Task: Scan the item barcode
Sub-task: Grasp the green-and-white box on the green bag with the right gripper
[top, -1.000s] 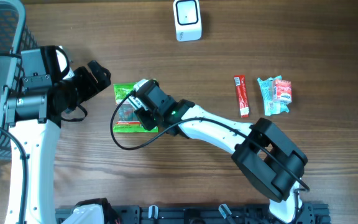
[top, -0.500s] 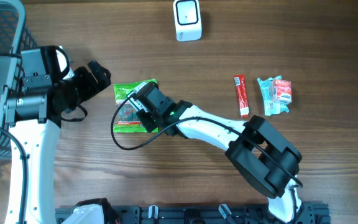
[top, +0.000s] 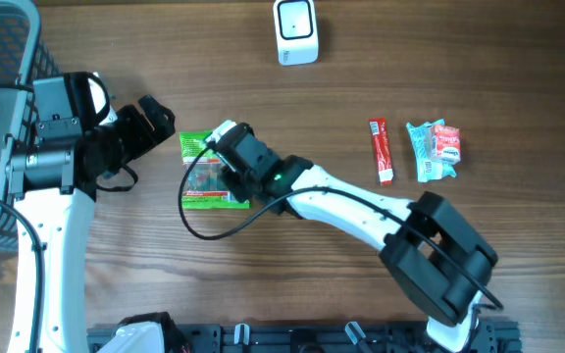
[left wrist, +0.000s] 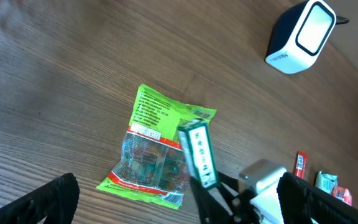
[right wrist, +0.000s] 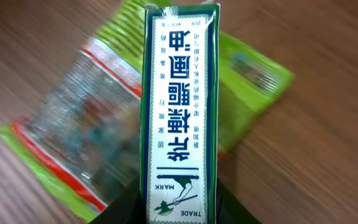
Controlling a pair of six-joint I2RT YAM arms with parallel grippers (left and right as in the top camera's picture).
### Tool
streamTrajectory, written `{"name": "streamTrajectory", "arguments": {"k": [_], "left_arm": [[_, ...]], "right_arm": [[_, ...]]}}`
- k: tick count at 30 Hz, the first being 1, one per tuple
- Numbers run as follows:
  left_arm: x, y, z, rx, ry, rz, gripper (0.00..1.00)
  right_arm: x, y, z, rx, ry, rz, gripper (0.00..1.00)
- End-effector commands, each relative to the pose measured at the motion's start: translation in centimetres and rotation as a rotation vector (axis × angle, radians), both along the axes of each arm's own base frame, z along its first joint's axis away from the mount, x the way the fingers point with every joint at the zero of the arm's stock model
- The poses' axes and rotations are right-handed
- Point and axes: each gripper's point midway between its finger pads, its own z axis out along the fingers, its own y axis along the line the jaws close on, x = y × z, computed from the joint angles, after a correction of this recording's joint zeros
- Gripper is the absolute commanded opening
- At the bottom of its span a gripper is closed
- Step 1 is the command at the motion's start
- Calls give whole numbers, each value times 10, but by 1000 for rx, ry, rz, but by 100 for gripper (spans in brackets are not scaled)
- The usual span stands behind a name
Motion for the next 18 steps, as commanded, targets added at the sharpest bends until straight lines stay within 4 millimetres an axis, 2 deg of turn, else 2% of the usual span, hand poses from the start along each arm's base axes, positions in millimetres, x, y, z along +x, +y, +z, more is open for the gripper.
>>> {"name": "streamTrajectory", "arguments": {"k": [1, 5, 8, 12, 14, 17, 18], "left_arm": [[3, 3, 4, 12, -13, 2, 100], [3, 3, 4, 12, -13, 2, 100], [3, 3, 4, 12, -13, 2, 100], [3, 3, 4, 12, -13, 2, 100], [3, 3, 4, 12, -13, 2, 100], [3, 3, 4, 12, -13, 2, 100], [3, 3, 4, 12, -13, 2, 100]], "right_arm": [[19, -36, 31, -157, -172, -81, 29], [22, -77, 67, -357, -328, -165, 27], [18, -97, 91, -485, -437, -223, 26], [-4, -106, 115, -648, -593, -273, 19], [-12, -107, 135, -715, -704, -309, 16], [-31, -111, 182, -878, -942, -391, 13], [-36, -106, 182, -946, -941, -318, 11]]}}
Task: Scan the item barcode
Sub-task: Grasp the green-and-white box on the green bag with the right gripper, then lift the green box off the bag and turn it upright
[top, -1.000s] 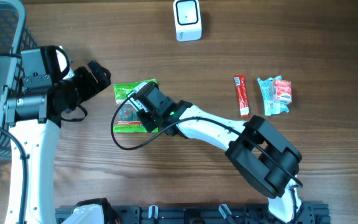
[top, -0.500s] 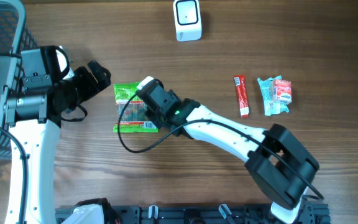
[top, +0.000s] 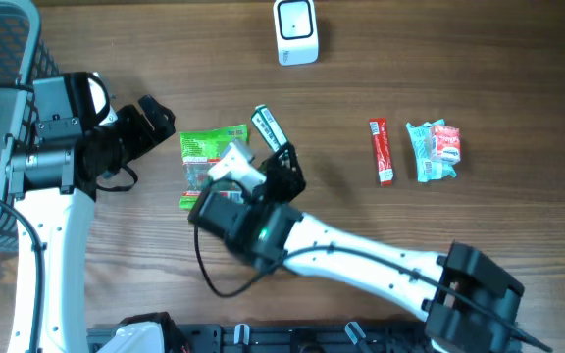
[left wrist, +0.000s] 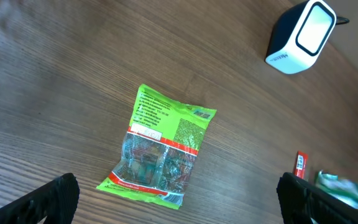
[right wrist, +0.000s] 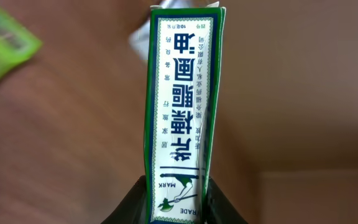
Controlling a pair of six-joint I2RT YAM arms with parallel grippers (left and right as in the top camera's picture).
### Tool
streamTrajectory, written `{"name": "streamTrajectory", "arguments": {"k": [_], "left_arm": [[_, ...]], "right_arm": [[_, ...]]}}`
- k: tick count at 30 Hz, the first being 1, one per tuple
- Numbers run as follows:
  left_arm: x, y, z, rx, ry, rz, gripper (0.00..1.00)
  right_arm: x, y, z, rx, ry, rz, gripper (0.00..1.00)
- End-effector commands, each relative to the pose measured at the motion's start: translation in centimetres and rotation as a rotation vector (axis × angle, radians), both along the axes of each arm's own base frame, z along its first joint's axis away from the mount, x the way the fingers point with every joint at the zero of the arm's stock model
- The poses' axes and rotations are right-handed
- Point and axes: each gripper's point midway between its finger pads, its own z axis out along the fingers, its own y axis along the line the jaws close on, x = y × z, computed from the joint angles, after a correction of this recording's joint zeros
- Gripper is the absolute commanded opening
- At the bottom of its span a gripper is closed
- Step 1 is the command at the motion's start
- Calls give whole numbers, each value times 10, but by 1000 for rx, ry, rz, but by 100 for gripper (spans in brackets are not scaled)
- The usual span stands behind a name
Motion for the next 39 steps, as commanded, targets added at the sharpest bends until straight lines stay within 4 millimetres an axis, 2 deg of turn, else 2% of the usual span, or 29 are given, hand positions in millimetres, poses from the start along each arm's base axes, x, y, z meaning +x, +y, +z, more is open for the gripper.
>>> {"name": "streamTrajectory", "arguments": {"k": [1, 7, 10, 12, 17, 21, 33, 39], "left_arm": [[2, 3, 4, 11, -13, 2, 100], [3, 3, 4, 12, -14, 2, 100], [3, 3, 4, 12, -14, 2, 100], [3, 3, 4, 12, -14, 2, 100], [3, 3, 4, 12, -14, 2, 100], [3, 3, 4, 12, -14, 2, 100], [2, 3, 4, 12, -13, 2, 100], [3, 3, 4, 12, -14, 2, 100]], "right_arm": [[-15, -8, 51, -251, -196, -43, 9], [-27, 3, 51, -317, -181, 10, 9], [-31, 3, 60, -325, -180, 25, 9], [-36, 0, 73, -313, -187, 33, 9], [-52, -19, 133, -207, -228, 54, 9], [-69, -19, 168, -172, -250, 109, 9], [-70, -10, 202, -259, -251, 138, 9], [-68, -14, 234, -240, -275, 121, 8]]}}
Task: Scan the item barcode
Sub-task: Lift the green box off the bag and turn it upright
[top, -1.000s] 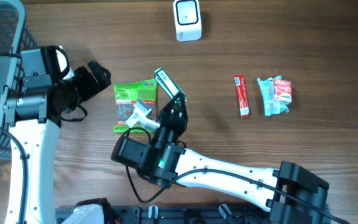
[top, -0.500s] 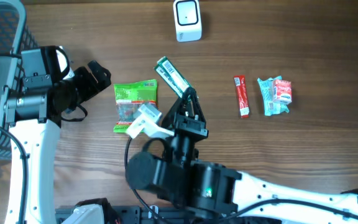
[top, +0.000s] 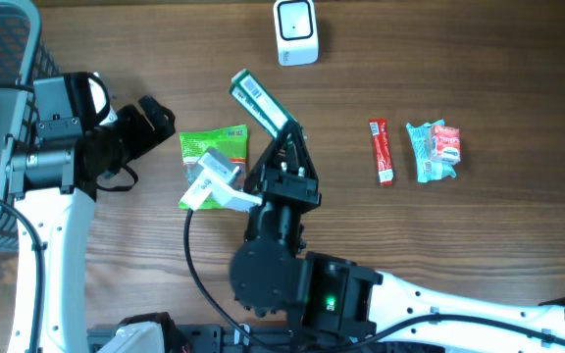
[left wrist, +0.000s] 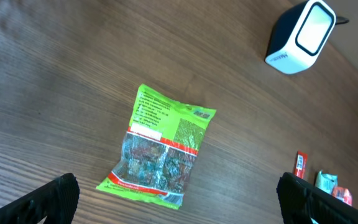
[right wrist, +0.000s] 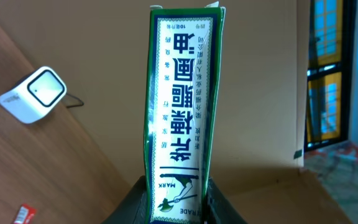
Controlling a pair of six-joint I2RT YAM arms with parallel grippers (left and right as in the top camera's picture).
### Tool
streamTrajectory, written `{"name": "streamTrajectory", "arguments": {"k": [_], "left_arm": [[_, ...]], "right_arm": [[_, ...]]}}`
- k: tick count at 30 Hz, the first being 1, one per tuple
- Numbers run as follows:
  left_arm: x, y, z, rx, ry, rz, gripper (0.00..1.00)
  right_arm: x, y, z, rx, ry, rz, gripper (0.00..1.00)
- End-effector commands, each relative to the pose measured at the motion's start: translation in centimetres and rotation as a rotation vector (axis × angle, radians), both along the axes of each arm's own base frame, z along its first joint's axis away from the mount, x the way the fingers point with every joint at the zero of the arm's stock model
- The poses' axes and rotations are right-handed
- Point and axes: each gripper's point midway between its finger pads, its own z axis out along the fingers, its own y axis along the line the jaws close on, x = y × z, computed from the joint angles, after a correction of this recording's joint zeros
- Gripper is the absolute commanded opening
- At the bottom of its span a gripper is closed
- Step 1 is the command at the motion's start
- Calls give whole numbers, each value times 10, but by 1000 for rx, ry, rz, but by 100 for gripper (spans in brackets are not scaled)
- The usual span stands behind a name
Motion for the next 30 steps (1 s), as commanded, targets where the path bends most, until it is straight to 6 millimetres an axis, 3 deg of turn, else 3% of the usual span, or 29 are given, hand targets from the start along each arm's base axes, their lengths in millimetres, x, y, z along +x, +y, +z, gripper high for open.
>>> {"name": "streamTrajectory", "arguments": {"k": [1, 6, 15, 22, 26, 30], "left_arm": [[3, 3, 4, 12, -14, 2, 100], [2, 3, 4, 11, -13, 2, 100], [3, 3, 4, 12, -14, 2, 100], [3, 3, 4, 12, -14, 2, 100], [2, 3, 4, 12, -13, 2, 100], [3, 3, 4, 12, -14, 2, 100]], "right_arm": [[-1, -10, 23, -94, 6, -15, 9], [1, -18, 37, -115, 1, -30, 9], [1, -19, 38, -128, 3, -31, 7], [18, -35, 37, 27, -25, -98, 5], [26, -33, 21, -39, -4, -108, 5], [31, -15, -16, -96, 19, -23, 4]]}}
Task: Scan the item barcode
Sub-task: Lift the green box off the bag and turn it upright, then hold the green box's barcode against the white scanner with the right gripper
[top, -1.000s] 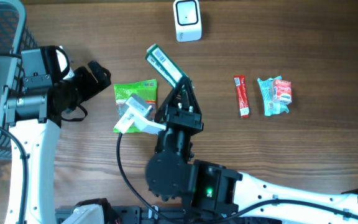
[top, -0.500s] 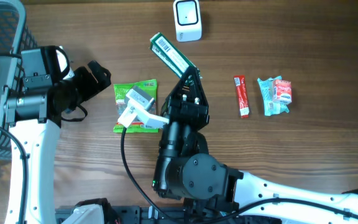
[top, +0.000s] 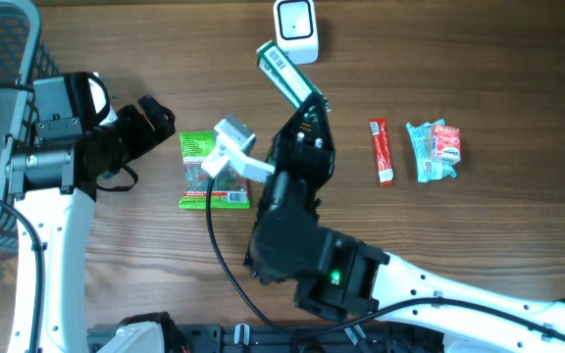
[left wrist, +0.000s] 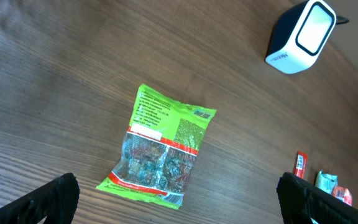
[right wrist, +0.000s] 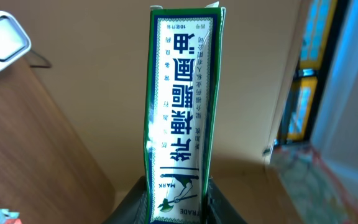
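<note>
My right gripper (top: 304, 106) is shut on a narrow green-and-white box (top: 284, 72), held up high in the air with its barcode end up, just below the white barcode scanner (top: 295, 31) at the table's far edge. In the right wrist view the box (right wrist: 182, 106) stands upright between the black fingers (right wrist: 129, 202), with the scanner (right wrist: 2, 43) at the upper left. My left gripper (left wrist: 176, 193) is open at the left, low over the table, with a green snack bag (left wrist: 157, 146) lying flat between and beyond its fingertips.
A red stick packet (top: 381, 150) and a teal-and-red sachet (top: 434, 150) lie at the right. The green bag (top: 209, 172) lies left of centre. A grey wire basket stands at the far left edge.
My right gripper has moved right and toward the scanner with the box; the box's top end now sits just below the scanner. The left arm has not moved.
My right gripper held the box low over the green bag. It then held the box to the right of the bag, then raised high and tilted toward the scanner, and now just below the scanner. The left gripper stayed open and still.
</note>
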Controlling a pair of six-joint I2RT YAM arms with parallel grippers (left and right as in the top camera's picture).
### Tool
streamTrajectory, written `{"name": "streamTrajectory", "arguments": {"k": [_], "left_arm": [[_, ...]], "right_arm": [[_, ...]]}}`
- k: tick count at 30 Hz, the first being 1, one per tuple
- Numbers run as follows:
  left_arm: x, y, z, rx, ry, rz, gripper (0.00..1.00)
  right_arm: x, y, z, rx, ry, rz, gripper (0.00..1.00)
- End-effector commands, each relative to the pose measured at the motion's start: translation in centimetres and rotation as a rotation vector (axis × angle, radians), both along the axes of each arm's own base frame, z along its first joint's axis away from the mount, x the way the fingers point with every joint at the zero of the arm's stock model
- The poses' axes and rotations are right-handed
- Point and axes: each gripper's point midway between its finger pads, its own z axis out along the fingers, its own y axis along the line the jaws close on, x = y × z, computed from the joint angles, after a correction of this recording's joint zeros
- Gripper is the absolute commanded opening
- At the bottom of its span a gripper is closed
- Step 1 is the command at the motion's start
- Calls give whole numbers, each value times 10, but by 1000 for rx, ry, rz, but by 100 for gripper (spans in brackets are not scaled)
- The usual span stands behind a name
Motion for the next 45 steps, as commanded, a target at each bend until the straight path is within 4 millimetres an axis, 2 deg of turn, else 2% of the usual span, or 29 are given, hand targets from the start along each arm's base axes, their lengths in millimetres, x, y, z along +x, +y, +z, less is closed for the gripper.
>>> {"name": "streamTrajectory", "arguments": {"k": [1, 3, 8, 13, 16, 20, 24, 26, 28, 33, 36, 38, 41, 45], "left_arm": [[3, 3, 4, 11, -14, 1, 100], [3, 3, 4, 11, -14, 1, 100], [3, 3, 4, 11, -14, 1, 100], [3, 3, 4, 11, -14, 1, 100], [3, 3, 4, 11, -14, 1, 100], [3, 3, 4, 11, -14, 1, 100], [3, 3, 4, 11, -14, 1, 100], [3, 3, 4, 11, -14, 1, 100], [3, 3, 4, 11, -14, 1, 100], [3, 3, 4, 11, -14, 1, 100], [3, 3, 4, 11, -14, 1, 100], [3, 3, 4, 11, -14, 1, 100], [3, 3, 4, 11, -14, 1, 100], [3, 3, 4, 11, -14, 1, 100]], "right_arm": [[3, 13, -25, 110, -9, 90, 4], [5, 22, -45, 137, 11, 140, 4], [19, 28, -88, 234, 116, 220, 4], [29, 42, -158, 451, 459, 373, 5], [39, 40, -177, 585, 608, 411, 8], [55, 30, -174, 716, 734, 451, 10], [76, 14, -141, 973, 835, 509, 6], [90, 3, -121, 1134, 899, 489, 4], [101, 0, -112, 1231, 982, 445, 4], [121, 18, -104, 1280, 1160, 432, 4], [139, 43, -108, 1323, 1276, 477, 4], [152, 58, -116, 1417, 1376, 568, 4], [181, 63, -122, 1601, 1476, 706, 4], [224, 52, -124, 1811, 1592, 874, 4]]}}
